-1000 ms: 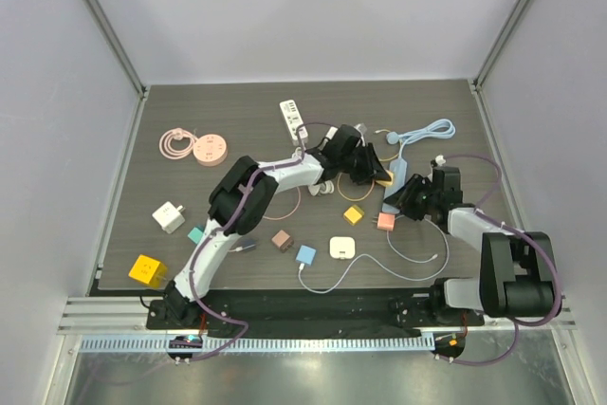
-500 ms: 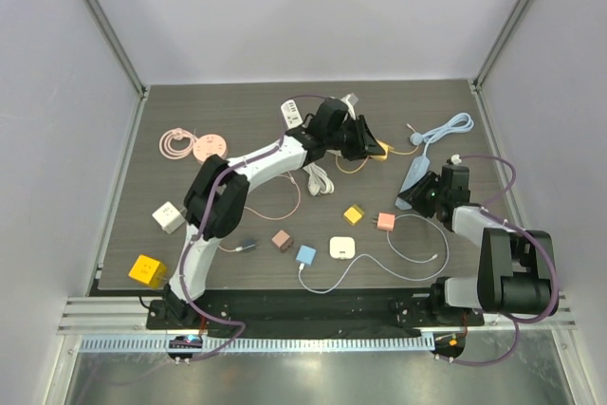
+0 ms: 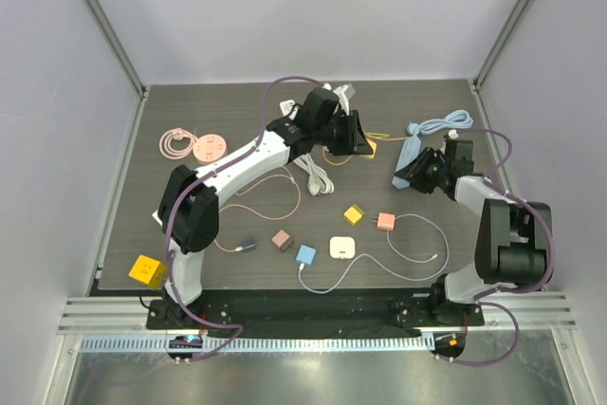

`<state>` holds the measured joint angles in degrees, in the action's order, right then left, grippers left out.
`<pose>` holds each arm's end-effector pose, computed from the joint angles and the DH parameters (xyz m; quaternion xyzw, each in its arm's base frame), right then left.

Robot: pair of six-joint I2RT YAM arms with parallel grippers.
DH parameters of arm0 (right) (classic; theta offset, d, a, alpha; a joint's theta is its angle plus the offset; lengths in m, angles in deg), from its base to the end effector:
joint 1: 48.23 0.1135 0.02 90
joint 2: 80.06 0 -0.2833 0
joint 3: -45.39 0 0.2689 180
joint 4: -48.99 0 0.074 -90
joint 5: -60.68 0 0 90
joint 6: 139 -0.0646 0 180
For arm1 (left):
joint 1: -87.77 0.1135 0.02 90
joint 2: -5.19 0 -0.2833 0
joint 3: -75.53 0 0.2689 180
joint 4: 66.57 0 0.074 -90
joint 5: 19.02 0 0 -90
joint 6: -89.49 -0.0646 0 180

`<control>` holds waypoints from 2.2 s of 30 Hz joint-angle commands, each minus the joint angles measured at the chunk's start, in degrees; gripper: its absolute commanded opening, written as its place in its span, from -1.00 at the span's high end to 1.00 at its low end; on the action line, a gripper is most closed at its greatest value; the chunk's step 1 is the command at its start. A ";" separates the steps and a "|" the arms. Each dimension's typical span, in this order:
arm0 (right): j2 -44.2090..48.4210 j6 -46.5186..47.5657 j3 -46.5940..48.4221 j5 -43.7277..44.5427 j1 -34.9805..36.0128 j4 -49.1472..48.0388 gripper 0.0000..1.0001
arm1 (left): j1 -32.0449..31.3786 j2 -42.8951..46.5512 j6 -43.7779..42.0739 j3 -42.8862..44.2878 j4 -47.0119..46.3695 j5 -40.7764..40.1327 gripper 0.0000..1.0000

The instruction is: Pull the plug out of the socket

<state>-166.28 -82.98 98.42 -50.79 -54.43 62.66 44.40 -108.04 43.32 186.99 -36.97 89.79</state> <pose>0.3188 -0.0108 0.1511 0.2495 0.8816 0.2549 0.3091 0.3607 -0.3694 0.2952 0.0766 0.8605 -0.4363 0.2515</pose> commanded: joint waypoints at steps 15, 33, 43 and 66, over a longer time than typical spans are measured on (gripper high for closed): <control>11.25 -2.41 20.32 -8.15 -2.76 11.88 0.98 | -0.22 3.09 -5.87 -3.28 5.00 -2.11 1.00; -2.99 3.04 24.64 3.90 -9.80 10.22 0.97 | -9.88 22.96 -2.70 -19.98 3.15 1.15 1.00; -7.83 2.95 21.30 3.37 -13.40 8.89 0.98 | -14.71 24.91 0.20 -28.78 0.96 -0.26 1.00; -9.76 5.76 15.93 7.67 -13.93 11.44 0.18 | -20.43 2.58 3.28 -23.77 -6.25 4.31 0.95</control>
<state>-174.72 -79.44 116.39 -50.51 -67.96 67.73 24.29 -105.07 46.99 159.65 -40.97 92.06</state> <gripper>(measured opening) 0.407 0.322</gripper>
